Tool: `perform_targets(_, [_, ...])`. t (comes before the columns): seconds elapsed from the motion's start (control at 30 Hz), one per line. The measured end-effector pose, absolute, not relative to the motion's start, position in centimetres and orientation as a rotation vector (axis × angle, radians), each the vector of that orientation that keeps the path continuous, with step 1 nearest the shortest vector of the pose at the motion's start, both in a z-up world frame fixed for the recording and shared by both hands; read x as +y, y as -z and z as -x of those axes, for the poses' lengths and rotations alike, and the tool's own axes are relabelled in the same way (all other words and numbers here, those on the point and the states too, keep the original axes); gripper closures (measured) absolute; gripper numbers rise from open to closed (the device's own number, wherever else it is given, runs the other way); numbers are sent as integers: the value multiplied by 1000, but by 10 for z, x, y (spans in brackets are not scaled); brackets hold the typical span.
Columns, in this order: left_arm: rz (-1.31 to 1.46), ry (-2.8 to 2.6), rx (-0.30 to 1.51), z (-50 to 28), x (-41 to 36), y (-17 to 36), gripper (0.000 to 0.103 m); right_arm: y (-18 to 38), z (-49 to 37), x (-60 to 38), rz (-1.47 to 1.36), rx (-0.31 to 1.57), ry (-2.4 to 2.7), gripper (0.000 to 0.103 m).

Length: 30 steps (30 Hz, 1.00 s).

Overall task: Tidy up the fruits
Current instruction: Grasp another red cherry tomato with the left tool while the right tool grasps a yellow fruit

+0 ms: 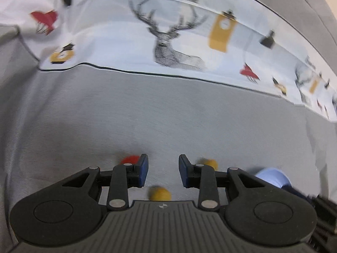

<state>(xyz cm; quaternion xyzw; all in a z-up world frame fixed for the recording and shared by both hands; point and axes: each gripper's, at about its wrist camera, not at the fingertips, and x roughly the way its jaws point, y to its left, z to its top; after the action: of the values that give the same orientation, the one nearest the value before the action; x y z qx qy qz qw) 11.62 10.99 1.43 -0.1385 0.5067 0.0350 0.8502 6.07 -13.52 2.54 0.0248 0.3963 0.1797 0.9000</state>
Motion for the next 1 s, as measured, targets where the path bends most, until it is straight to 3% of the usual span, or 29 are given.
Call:
perform_targets(0.17, [329,-103,1090,-117,130,-6,65,-19,-61,-104,-53,833,-479,80])
perform_targets(0.23, [330,-103,1102,-118,134,-1,52,-12,-60,-88,-36,846,-528,80])
perform_targets(0.9, [310,-45,1155,-134,133,32,53,45,-71,-1,45,950,-641,75])
perform_targets(1.0, [283,-39,1153,-135,129,32,64,46,-72,2,55,945,-633,75])
